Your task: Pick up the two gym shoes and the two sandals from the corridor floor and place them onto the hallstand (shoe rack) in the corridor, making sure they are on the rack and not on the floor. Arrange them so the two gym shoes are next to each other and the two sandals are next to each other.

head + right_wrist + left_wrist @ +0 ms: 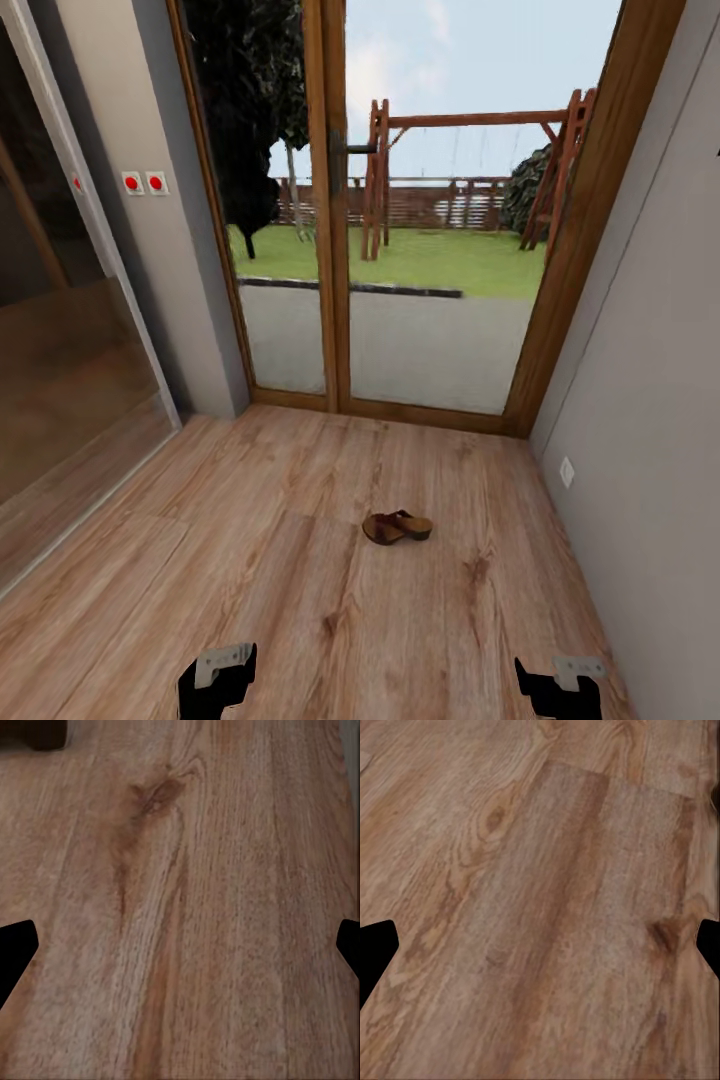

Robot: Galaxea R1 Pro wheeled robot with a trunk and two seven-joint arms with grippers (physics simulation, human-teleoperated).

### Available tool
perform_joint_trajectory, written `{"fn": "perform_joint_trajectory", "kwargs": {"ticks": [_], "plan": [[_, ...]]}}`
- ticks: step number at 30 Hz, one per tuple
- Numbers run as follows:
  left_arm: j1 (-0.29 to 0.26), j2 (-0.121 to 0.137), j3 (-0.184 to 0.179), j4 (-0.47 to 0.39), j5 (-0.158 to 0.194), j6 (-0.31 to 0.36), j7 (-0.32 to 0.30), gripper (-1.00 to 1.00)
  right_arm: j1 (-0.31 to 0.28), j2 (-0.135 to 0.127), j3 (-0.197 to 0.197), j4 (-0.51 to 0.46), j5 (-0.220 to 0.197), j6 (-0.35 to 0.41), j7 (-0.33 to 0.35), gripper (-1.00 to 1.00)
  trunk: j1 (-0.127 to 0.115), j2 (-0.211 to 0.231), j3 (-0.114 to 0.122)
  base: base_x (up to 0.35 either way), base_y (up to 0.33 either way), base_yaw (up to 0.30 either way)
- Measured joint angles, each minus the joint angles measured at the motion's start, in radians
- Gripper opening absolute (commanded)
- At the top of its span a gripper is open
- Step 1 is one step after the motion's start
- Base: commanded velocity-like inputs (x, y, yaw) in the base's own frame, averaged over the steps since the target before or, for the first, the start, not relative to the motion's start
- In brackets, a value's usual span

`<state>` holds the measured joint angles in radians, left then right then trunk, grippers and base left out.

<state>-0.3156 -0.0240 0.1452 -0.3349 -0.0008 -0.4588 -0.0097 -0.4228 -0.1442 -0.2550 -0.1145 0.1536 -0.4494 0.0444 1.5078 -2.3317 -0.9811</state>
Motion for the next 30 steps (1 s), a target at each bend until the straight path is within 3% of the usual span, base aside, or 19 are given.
{"fn": "perform_joint_trajectory", "kwargs": {"ticks": [14,30], "plan": [[0.000,0.001,0.002,-0.004,0.004,0.000,0.000,1.00,0.000,0.000,0.000,0.000,0.000,0.000,0.000,1.00,0.000,0.000,0.000,0.241,-0.192,0.001],[0.000,0.002,0.002,-0.008,0.006,0.000,0.000,1.00,0.000,0.002,0.000,0.000,0.000,0.000,0.001,1.00,0.000,0.000,0.000,0.318,-0.018,0.037]]}}
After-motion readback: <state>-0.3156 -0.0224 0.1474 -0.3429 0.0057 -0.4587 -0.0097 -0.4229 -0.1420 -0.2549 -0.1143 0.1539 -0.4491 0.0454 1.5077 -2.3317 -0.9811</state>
